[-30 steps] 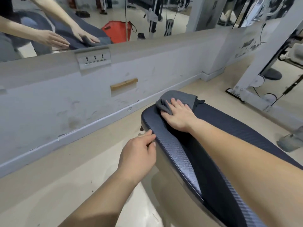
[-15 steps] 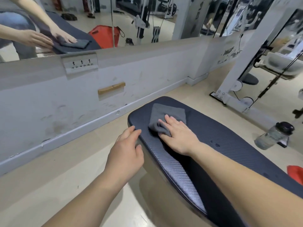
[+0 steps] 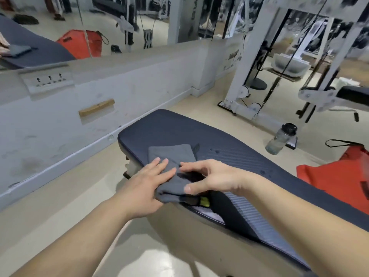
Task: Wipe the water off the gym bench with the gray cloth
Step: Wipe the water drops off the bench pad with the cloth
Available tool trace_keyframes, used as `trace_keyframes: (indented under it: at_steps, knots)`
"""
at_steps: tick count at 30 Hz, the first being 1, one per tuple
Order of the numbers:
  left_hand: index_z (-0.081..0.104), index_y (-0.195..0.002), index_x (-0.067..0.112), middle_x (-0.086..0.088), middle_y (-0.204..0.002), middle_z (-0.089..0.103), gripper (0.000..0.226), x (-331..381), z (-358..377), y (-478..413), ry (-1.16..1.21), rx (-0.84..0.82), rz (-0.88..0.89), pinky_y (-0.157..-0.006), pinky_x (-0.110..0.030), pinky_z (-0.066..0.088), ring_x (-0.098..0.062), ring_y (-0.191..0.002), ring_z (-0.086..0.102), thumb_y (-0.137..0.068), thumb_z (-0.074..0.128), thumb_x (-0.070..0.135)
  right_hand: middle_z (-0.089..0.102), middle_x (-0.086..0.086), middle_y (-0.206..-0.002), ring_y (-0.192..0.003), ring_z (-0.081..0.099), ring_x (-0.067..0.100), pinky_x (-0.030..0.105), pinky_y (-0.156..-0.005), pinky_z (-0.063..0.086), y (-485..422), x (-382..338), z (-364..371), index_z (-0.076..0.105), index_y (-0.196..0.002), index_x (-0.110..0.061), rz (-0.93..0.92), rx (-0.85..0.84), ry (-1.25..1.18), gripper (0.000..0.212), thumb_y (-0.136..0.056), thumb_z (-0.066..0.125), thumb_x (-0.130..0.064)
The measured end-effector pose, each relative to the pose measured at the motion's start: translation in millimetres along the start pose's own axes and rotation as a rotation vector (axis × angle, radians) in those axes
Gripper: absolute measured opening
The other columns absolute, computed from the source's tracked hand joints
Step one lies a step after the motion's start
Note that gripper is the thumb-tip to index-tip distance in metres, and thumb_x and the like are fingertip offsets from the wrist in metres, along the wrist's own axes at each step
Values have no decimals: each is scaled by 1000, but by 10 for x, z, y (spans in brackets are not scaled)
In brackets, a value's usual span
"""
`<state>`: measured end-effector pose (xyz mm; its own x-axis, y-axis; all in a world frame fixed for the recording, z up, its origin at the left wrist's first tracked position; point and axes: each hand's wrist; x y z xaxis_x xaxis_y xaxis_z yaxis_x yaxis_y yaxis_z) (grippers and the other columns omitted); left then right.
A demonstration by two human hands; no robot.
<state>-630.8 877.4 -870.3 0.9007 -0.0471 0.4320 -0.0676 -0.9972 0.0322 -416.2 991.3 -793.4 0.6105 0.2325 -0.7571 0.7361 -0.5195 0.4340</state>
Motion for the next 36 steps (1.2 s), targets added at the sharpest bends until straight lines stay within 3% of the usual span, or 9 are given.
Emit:
trace_keyframes:
  at_steps: [4, 6, 10, 14, 20, 24, 28, 32, 36]
  knots:
    - [15, -158, 48, 6, -171, 16, 80, 217, -75, -41, -227, -7, -88, -128, -38, 8, -18, -158, 11, -83, 30, 71, 75, -16, -108, -104, 67, 0, 27, -99, 48, 331, 289, -206, 76, -113, -25, 23, 515, -69, 26, -92, 70, -39]
    - [15, -156, 54, 2, -170, 18, 87, 372, -96, -29, -287, -39, -120, -127, -45, 8, -24, -157, 15, -73, 12, 78, 73, -14, -111, -108, 65, 7, 28, -98, 46, 395, 441, -315, 73, -116, -25, 104, 641, 23, 26, -97, 61, -38]
    - [32, -154, 46, -8, -171, 11, 91, 594, -29, -3, -376, -67, -113, -127, -52, 5, -36, -154, 13, -74, 16, 85, 72, -1, -120, -126, 59, 22, 32, -108, 40, 324, 667, -421, 70, -118, -18, 232, 623, 208, 32, -102, 49, -36]
    - [17, -160, 38, -2, -172, 8, 96, 693, 65, -99, -384, -159, -137, -128, -46, 11, -34, -158, 6, -78, 0, 84, 71, 6, -110, -105, 65, 30, 45, -99, 51, 197, 797, -561, 72, -99, -11, 289, 546, 334, 37, -99, 47, -38]
    - [4, -161, 44, 4, -173, 7, 77, 948, 32, -815, -453, -175, -254, -126, -42, 15, -31, -158, 9, -92, 16, 78, 69, -6, -129, -123, 61, 18, 29, -99, 45, 240, 995, -785, 66, -131, -24, 221, 659, 153, 36, -101, 49, -35]
    - [5, -159, 49, 9, -172, 9, 77, 993, 13, -1680, -447, -212, -290, -119, -51, 28, -34, -156, 12, -90, 16, 81, 74, -1, -117, -110, 68, 23, 32, -97, 50, 274, 1019, -840, 66, -130, -24, 157, 782, -1, 36, -100, 48, -29]
    - [15, -160, 42, -6, -160, 29, 83, 1246, 99, -2181, -561, -190, -337, -108, -54, 32, -43, -142, 26, -87, 14, 82, 70, 3, -131, -124, 62, 24, 28, -102, 44, 420, 1058, -900, 64, -135, -19, 139, 835, 13, 38, -101, 46, -20]
    - [18, -160, 33, -10, -143, 39, 87, 1544, 271, -1936, -637, -133, -116, -98, -49, 40, -37, -125, 37, -87, 18, 81, 67, 3, -134, -127, 58, 21, 23, -96, 38, 535, 1225, -977, 65, -133, -19, 182, 865, 10, 39, -100, 46, -15]
    - [19, -156, 49, -2, -140, 37, 71, 1280, 152, -1859, -512, -144, 6, -105, -47, 45, -30, -124, 39, -90, 28, 72, 71, 3, -124, -119, 62, 21, 27, -97, 44, 546, 1287, -984, 68, -127, -21, 178, 861, -19, 35, -99, 48, -17]
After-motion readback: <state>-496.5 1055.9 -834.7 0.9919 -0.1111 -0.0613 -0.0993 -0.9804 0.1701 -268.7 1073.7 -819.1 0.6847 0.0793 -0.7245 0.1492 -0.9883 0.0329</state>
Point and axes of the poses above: each hand's wrist, its own y-axis away from the middle knuckle, its own z-axis out of the palm, x = y × z
